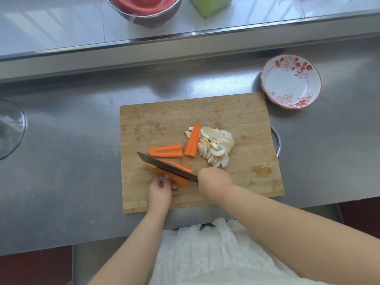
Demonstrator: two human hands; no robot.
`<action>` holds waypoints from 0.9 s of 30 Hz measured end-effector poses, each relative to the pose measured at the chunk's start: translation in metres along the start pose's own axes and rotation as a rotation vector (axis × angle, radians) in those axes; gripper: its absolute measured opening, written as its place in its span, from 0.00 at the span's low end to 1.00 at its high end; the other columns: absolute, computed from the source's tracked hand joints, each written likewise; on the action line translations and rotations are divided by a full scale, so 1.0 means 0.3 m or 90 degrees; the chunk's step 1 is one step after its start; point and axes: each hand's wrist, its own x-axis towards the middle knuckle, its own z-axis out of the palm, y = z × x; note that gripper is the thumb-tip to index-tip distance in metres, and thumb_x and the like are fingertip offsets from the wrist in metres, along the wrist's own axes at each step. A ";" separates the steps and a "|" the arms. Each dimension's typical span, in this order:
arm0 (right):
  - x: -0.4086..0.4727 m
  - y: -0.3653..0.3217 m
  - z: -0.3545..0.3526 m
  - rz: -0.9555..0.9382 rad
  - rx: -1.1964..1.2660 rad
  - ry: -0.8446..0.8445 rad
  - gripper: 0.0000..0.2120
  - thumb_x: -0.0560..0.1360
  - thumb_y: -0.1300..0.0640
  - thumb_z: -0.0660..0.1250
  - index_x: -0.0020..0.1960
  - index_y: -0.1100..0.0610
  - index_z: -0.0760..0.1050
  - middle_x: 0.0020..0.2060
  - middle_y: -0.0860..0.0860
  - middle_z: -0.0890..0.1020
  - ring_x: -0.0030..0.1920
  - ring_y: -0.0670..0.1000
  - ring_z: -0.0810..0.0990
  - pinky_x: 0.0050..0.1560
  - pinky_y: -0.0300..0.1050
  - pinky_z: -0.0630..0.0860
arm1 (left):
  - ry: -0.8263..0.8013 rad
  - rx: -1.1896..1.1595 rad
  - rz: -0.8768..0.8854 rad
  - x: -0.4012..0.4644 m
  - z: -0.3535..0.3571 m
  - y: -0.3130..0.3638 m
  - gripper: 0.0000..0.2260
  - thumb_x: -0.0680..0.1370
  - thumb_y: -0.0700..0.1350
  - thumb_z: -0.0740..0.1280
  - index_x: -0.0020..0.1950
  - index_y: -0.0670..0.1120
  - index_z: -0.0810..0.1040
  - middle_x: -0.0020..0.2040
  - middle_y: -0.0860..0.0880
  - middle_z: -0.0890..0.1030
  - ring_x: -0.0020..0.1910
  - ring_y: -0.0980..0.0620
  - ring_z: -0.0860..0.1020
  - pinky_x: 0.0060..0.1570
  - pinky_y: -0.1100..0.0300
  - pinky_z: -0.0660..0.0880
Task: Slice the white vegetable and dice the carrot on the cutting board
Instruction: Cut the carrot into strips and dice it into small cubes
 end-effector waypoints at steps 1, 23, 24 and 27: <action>-0.004 -0.003 0.002 -0.004 0.000 0.003 0.06 0.78 0.63 0.57 0.45 0.56 0.72 0.33 0.50 0.70 0.36 0.53 0.72 0.33 0.44 0.68 | 0.055 0.024 0.038 -0.007 -0.020 0.002 0.16 0.82 0.49 0.58 0.41 0.41 0.74 0.33 0.45 0.77 0.30 0.48 0.75 0.33 0.56 0.72; -0.048 -0.014 0.053 -0.015 -0.004 0.085 0.10 0.77 0.64 0.57 0.52 0.57 0.75 0.48 0.54 0.80 0.48 0.57 0.80 0.37 0.44 0.68 | -0.418 0.648 -0.081 0.054 0.139 0.389 0.05 0.79 0.45 0.63 0.45 0.44 0.74 0.52 0.45 0.81 0.49 0.49 0.83 0.47 0.55 0.81; -0.050 -0.015 0.055 -0.019 -0.003 0.089 0.10 0.77 0.64 0.57 0.51 0.57 0.75 0.47 0.54 0.80 0.46 0.57 0.79 0.36 0.44 0.68 | -0.424 0.686 -0.083 0.051 0.142 0.396 0.06 0.79 0.46 0.62 0.46 0.44 0.75 0.51 0.45 0.81 0.47 0.48 0.82 0.46 0.55 0.80; -0.050 -0.024 0.058 -0.026 0.011 0.118 0.08 0.78 0.62 0.58 0.49 0.56 0.75 0.45 0.53 0.81 0.43 0.56 0.79 0.34 0.44 0.66 | -0.445 0.963 -0.005 0.039 0.139 0.433 0.15 0.77 0.52 0.54 0.41 0.45 0.74 0.46 0.44 0.77 0.38 0.46 0.75 0.41 0.54 0.72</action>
